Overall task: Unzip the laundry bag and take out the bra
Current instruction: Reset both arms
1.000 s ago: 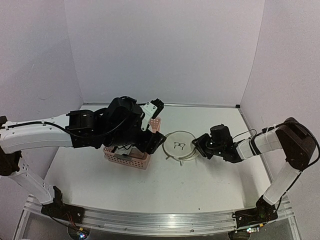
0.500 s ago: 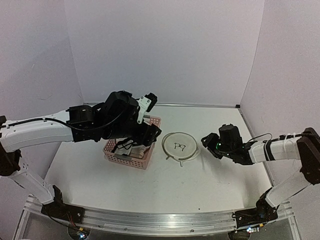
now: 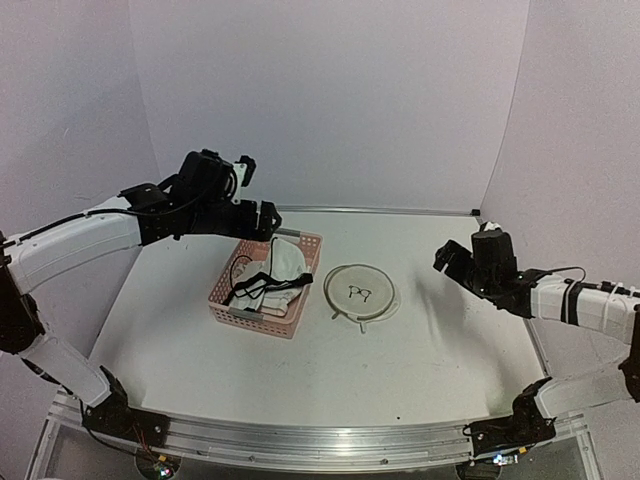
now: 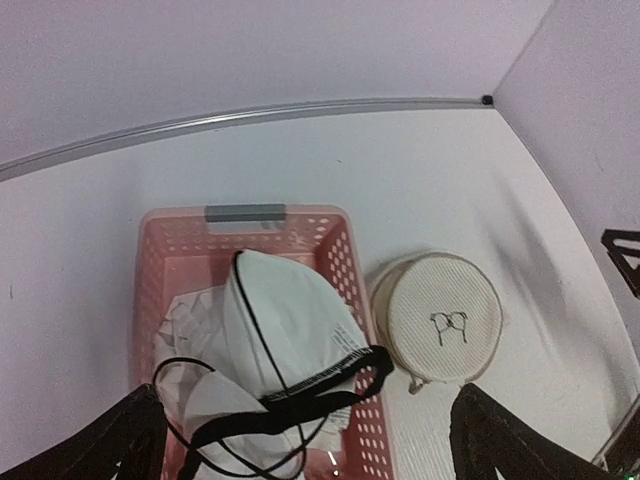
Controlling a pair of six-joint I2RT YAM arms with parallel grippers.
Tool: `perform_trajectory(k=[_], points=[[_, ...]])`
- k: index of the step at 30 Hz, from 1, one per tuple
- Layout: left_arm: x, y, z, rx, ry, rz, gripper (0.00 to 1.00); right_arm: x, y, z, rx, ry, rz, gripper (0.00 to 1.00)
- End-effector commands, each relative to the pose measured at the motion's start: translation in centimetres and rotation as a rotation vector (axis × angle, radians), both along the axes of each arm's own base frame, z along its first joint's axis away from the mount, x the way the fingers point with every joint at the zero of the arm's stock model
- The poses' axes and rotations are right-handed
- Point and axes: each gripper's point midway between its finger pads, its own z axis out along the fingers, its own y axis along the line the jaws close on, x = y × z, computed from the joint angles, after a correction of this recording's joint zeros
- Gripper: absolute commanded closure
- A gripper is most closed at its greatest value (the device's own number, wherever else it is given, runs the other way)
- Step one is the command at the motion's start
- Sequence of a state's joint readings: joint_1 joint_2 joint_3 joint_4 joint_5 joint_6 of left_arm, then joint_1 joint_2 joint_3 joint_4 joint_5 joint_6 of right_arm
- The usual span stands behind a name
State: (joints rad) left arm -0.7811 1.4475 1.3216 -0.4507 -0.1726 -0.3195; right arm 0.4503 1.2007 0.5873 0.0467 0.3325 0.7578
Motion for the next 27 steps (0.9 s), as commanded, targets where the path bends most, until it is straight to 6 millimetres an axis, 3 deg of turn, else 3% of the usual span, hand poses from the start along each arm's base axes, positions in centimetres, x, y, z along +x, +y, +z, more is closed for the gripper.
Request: perform_trajectory(k=[1, 7, 12, 19, 27], points=[[2.8, 2.7, 3.9, -0.158, -0.019, 0.092, 0.01, 1.4, -3.1, 3.0, -0.024, -0.032, -0.05, 0.02], [5.2, 8.9, 5.1, -0.251, -0.001, 0.218, 0.01, 2.1, -8.9, 3.2, 0.191, -0.003, -0.125, 0.02], [5.5, 14.4, 5.4, -0.286, -0.015, 0.327, 0.0, 1.2, -10.5, 5.1, 0.101, -0.011, -0.143, 0.02], [3.5, 19.0, 5.2, -0.22, -0.098, 0.473, 0.01, -1.3, -7.6, 8.5, 0.067, -0.136, 0.076, 0.02], [1.1, 20.0, 3.5, -0.184, -0.108, 0.467, 0.01, -4.3, -3.7, 12.6, -0.018, -0.289, 0.25, 0.02]])
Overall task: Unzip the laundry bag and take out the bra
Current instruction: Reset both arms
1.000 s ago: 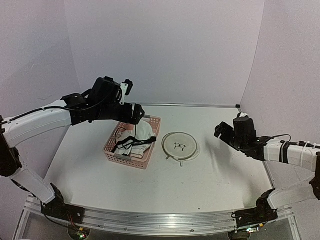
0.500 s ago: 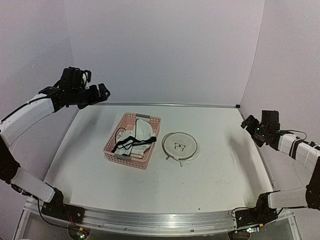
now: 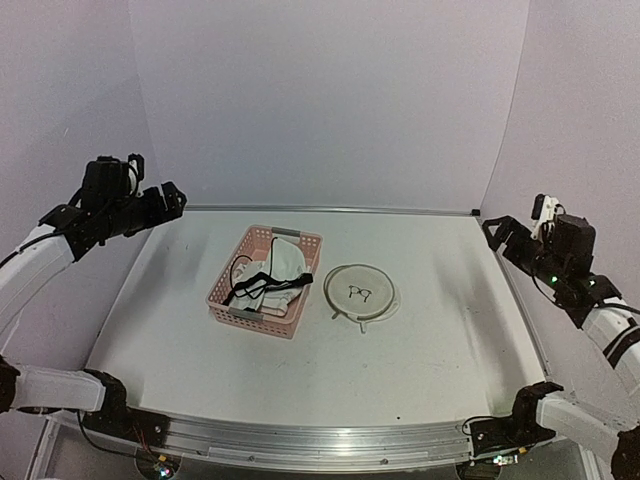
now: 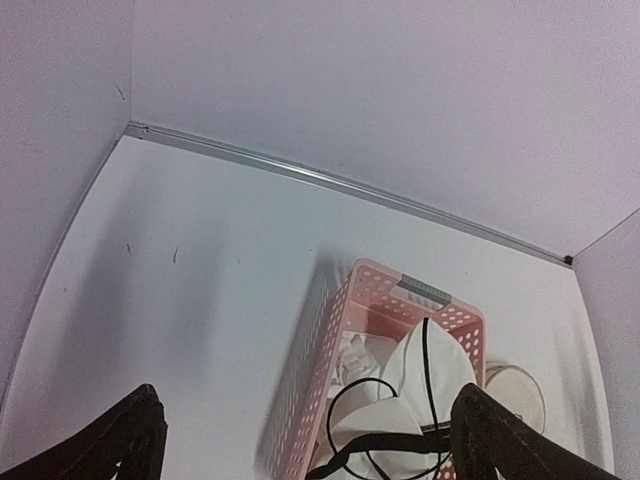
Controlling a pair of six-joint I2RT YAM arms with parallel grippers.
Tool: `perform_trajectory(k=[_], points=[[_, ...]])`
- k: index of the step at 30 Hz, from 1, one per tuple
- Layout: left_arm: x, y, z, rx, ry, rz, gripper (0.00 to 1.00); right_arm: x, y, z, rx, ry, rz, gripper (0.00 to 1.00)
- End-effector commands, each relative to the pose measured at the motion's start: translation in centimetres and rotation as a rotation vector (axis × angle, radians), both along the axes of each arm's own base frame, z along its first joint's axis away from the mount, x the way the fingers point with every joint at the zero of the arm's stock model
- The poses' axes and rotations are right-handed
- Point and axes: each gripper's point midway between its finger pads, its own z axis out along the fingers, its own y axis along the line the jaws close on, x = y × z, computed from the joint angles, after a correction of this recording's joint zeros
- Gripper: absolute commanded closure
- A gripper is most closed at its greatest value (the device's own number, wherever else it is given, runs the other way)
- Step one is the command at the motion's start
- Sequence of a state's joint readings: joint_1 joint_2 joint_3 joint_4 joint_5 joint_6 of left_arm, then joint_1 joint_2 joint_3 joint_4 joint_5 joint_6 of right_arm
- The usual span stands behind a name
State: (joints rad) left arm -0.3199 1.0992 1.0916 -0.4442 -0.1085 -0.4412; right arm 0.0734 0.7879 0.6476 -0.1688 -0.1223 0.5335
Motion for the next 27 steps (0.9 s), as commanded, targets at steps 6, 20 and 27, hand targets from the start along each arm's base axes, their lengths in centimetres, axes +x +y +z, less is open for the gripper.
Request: perform_trajectory(k=[6, 20, 27], points=[[-2.1, 0.2, -0.2, 0.025, -0.074, -0.053, 0.0, -2.8, 6.9, 1.7, -0.169, -0.122, 0.21, 0.02], [-8.0, -3.0, 5.7, -0.045, -0.294, -0.346, 0.0, -5.0, 5.7, 0.9, -0.199, -0.138, 0.162, 0.02], [-8.9, -2.3, 5.1, -0.01, -0.346, -0.331, 0.0, -5.5, 5.0, 1.6, -0.198, -0.151, 0.136, 0.02]])
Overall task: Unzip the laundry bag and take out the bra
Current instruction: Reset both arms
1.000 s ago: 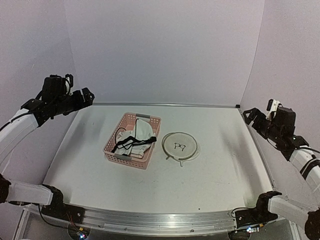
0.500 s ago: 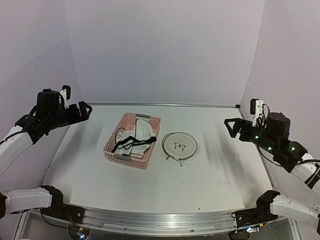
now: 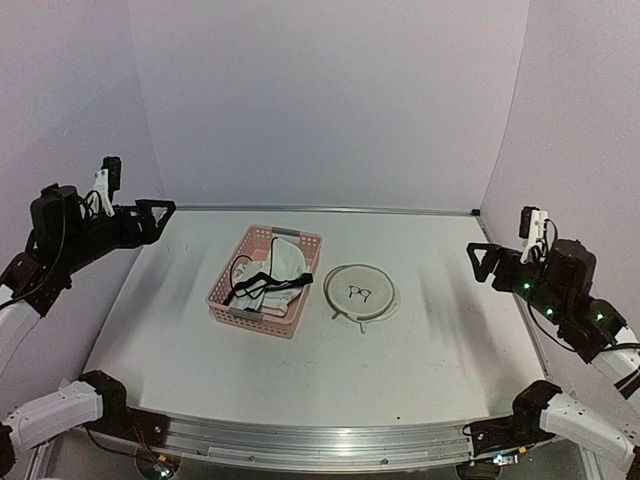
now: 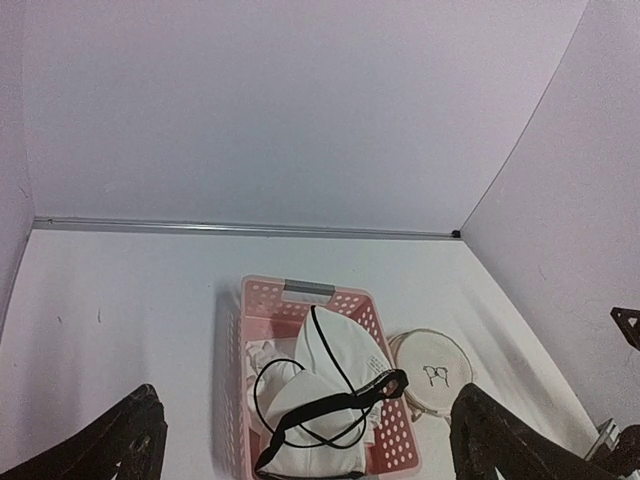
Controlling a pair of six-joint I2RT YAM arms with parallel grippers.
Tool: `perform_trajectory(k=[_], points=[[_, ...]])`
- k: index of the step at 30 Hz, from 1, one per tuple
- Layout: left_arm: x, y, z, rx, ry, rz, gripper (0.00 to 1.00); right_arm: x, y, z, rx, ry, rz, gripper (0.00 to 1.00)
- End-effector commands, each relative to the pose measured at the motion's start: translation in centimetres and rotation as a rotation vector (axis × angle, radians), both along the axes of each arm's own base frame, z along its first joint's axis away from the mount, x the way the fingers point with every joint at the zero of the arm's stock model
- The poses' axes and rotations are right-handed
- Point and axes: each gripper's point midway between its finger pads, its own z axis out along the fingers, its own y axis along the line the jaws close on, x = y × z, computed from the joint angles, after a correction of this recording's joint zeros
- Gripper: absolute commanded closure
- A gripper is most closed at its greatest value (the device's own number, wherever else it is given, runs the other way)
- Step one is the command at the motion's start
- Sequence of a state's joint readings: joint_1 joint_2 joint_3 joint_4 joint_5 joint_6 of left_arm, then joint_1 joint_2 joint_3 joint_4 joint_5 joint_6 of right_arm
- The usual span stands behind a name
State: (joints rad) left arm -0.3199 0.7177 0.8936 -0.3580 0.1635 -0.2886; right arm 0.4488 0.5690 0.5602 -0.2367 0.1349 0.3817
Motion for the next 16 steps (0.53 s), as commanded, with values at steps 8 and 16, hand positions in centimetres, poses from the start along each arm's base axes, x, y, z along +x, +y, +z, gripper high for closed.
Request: perform_trajectory(k=[8, 16], points=[[-0.4, -0.26, 0.47, 0.017, -0.077, -0.028, 0.0, -0.35, -1.1, 1.66, 0.001, -0.053, -0.048, 0.02], [-0.25, -0.21, 0.27, 0.018, -0.071, -0.022, 0.01, -0.32, -0.6, 2.01, 0.022, -0.048, -0.027, 0.02]])
